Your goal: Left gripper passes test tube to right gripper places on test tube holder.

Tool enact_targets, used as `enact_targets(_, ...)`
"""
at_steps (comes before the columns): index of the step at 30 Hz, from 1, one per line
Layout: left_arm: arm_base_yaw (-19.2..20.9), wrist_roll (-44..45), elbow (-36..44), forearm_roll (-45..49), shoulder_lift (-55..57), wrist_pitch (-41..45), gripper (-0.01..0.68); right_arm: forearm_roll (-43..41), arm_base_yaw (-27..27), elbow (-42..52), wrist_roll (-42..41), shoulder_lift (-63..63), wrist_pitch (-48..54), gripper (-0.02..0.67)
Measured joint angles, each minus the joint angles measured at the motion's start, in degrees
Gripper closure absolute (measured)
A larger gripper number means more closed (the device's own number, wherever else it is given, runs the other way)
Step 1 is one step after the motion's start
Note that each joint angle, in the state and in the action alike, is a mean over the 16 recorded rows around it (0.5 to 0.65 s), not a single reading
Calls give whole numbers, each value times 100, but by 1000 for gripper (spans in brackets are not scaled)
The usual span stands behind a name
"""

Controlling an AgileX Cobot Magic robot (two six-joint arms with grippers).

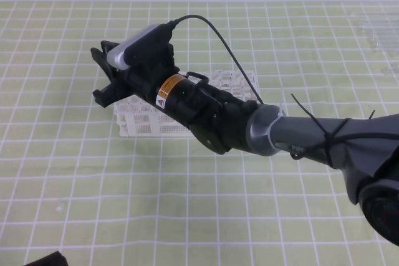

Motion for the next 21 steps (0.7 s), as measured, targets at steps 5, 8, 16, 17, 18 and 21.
enact_targets(5,0,0,4,1,2,-5,674,-24,0,0,-2,-1,29,444)
enact_targets(8,0,0,4,1,2,-5,674,-98,1,1,35,-22,83,414)
enact_targets(16,1,0,18,5,6,-26,674,-759,63,20,419,-493,670,391)
enact_targets(17,1,0,13,3,4,-21,674,-901,76,28,534,-606,815,397)
enact_targets(18,1,0,18,5,6,-26,674,-1058,88,46,659,-735,969,406)
enact_targets(21,1,0,18,5,6,-21,674,-1550,128,182,1068,-1219,1415,446)
